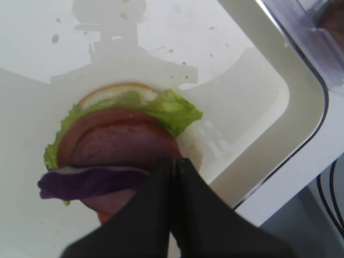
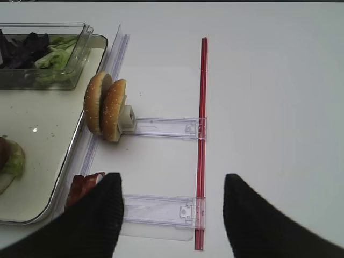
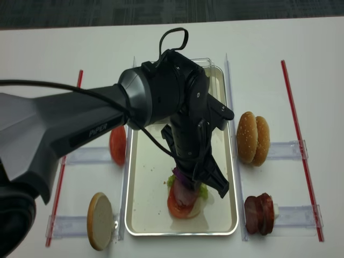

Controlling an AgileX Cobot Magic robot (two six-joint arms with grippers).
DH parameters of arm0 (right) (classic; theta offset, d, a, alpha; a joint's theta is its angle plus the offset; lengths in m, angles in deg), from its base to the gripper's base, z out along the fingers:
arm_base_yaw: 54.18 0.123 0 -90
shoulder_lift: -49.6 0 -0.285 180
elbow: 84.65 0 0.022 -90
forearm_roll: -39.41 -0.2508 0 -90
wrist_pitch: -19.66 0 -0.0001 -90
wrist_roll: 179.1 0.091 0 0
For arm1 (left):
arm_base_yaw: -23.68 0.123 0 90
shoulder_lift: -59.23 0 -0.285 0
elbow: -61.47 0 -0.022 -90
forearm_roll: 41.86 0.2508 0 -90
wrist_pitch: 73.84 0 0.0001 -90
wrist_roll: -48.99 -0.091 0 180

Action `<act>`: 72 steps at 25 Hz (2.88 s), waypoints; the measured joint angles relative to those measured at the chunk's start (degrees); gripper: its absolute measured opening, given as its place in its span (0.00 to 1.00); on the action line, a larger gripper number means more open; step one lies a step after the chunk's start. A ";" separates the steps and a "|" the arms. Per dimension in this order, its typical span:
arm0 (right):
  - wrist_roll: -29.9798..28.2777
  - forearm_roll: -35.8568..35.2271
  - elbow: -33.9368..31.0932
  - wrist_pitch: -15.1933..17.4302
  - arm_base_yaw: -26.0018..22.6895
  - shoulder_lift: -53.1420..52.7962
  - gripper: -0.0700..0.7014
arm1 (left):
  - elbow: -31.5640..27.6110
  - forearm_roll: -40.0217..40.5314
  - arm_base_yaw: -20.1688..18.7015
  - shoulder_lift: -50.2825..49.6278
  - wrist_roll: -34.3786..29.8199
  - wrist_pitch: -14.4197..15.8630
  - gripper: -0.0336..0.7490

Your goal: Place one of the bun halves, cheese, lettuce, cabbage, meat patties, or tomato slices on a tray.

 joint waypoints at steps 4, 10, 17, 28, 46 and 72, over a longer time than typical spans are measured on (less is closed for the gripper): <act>0.00 0.00 0.00 0.00 0.00 0.00 0.67 | 0.00 -0.16 0.00 -0.75 -0.12 -0.13 0.02; 0.00 0.00 0.00 0.00 0.00 0.00 0.67 | 0.00 -0.25 0.00 -0.75 -0.33 -1.02 0.02; 0.00 0.00 0.00 0.00 0.00 0.00 0.67 | 0.00 -1.64 0.00 -0.75 -1.37 -1.37 0.02; 0.00 0.00 0.00 0.00 0.00 0.00 0.67 | 0.00 -1.73 0.00 -0.75 -1.46 -1.26 0.04; 0.00 0.00 0.00 0.00 0.00 0.00 0.67 | 0.42 -1.05 0.00 -0.75 -1.35 -0.49 0.20; 0.00 0.00 0.00 0.00 0.00 0.00 0.67 | 13.15 5.13 6.30 -0.78 1.03 6.37 0.36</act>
